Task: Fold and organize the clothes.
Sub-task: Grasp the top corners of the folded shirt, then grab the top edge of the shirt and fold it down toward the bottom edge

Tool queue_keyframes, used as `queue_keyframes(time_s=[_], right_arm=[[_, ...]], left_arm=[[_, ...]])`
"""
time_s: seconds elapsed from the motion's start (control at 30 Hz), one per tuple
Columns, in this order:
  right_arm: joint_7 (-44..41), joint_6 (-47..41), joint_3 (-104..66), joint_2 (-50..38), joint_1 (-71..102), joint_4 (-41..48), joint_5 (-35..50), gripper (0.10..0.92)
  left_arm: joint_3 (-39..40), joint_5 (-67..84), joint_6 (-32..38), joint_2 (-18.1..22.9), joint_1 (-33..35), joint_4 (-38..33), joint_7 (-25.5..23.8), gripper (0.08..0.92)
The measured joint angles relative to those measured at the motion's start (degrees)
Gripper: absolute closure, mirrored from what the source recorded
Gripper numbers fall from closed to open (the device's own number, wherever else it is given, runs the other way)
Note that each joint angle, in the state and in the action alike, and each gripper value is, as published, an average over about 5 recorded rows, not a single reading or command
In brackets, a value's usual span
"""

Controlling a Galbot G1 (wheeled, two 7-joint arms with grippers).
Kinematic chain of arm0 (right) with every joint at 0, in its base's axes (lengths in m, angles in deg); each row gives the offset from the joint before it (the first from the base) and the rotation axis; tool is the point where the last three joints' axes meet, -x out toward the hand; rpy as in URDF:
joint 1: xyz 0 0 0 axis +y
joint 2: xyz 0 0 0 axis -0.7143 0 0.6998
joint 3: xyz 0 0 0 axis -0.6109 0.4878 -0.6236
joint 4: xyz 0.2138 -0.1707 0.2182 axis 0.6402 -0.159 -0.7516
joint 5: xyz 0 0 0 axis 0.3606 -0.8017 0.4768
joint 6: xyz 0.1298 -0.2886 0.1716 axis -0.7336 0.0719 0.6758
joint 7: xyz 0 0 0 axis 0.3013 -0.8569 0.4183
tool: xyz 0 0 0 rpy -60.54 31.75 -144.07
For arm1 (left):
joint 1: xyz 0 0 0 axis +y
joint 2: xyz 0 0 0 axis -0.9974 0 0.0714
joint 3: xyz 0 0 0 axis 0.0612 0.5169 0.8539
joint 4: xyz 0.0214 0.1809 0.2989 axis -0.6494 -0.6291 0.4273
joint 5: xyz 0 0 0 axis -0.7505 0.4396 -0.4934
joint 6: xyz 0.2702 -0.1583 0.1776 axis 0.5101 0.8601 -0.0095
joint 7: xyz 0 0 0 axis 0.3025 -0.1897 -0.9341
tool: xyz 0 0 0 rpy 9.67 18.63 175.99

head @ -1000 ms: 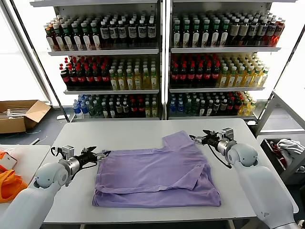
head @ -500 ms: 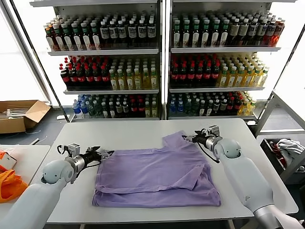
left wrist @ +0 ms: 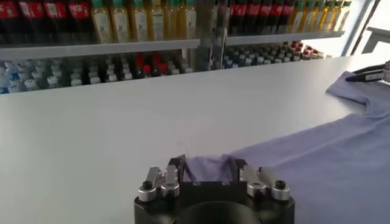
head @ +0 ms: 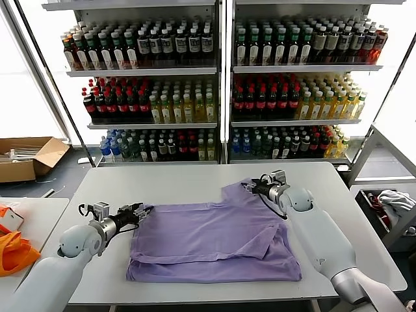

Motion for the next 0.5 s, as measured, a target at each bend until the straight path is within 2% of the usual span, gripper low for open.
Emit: queue_keyframes(time_s=[0.33,0.43,0.5], right_arm=[[1.51,-0.6,-1.85,-0.06,1.96,-4.01,2.87,0.868],[2.52,-0.92,-3.17,-0.06,3.71,-7.73,4.34,0.916],[3.35,-1.16,-4.18,-0.19,5.17,-10.6,5.46,0.92]], left_arm=[[0.28,0.62,0.95,0.25,0.65,-0.48,0.21,0.838],[-0.02,0.85,1.43,0.33,1.23,-1.03,0.72,0.894],[-0.33,0.95,1.83,0.38,1.74,-1.57,1.19,0.915]])
